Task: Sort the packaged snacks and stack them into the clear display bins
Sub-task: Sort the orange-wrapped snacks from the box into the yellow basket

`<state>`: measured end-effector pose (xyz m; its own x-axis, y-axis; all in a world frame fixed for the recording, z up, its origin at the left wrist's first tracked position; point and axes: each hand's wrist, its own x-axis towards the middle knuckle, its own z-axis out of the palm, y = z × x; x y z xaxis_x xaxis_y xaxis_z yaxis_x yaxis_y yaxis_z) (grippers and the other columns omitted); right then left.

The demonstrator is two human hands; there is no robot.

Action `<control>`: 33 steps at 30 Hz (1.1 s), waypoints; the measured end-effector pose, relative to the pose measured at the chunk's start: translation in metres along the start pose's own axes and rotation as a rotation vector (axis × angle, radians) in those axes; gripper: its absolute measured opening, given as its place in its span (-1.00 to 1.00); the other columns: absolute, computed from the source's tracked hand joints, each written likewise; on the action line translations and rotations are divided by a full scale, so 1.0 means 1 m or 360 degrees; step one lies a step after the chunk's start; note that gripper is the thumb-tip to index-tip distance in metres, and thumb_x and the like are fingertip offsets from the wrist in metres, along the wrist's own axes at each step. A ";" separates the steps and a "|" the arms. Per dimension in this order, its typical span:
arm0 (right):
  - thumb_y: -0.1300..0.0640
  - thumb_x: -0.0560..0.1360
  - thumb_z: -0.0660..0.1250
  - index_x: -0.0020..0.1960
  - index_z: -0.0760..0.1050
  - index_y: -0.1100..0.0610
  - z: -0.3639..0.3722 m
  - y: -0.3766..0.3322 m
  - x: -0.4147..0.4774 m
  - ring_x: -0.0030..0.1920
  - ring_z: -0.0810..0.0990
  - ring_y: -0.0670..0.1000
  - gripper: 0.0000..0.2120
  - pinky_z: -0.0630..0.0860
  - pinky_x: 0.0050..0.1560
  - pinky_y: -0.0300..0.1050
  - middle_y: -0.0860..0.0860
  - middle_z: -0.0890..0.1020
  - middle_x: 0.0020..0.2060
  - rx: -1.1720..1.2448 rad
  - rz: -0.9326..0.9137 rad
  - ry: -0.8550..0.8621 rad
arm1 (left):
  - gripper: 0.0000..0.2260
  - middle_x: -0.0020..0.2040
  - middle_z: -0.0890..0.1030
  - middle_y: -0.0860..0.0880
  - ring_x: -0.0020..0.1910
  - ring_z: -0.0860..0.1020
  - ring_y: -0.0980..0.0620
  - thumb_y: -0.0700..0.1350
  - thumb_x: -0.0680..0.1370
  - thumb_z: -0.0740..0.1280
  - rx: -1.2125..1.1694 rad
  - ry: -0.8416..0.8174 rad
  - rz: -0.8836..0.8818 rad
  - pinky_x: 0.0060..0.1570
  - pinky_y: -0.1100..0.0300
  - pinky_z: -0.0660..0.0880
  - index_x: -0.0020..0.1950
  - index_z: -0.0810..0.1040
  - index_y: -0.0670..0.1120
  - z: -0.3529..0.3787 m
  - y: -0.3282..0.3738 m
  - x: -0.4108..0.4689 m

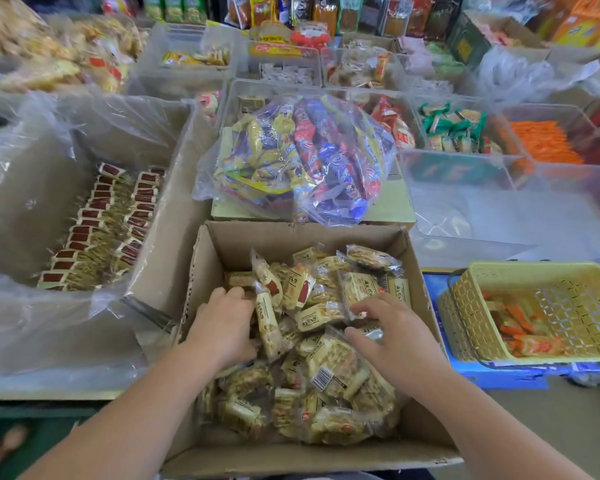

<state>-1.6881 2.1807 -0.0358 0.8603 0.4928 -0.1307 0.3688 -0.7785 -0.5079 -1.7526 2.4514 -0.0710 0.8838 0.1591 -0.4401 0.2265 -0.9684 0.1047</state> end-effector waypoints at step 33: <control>-0.23 0.61 0.18 0.45 0.38 -0.19 0.079 -0.025 -0.012 0.57 0.17 0.07 -0.58 0.09 0.58 0.15 -0.09 0.21 0.60 -0.0450 -0.0767 -0.1058 | -0.69 0.32 0.48 -0.15 0.20 0.53 -0.13 -0.04 0.67 0.23 -0.0524 -0.0113 -0.0351 0.25 -0.01 0.50 0.36 0.52 -0.15 0.035 -0.001 -0.005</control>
<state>-1.7351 2.2246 -0.0888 0.2363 0.8500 -0.4709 0.7896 -0.4504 -0.4168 -1.7718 2.4444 -0.0996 0.7713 0.3316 -0.5433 0.5370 -0.7972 0.2759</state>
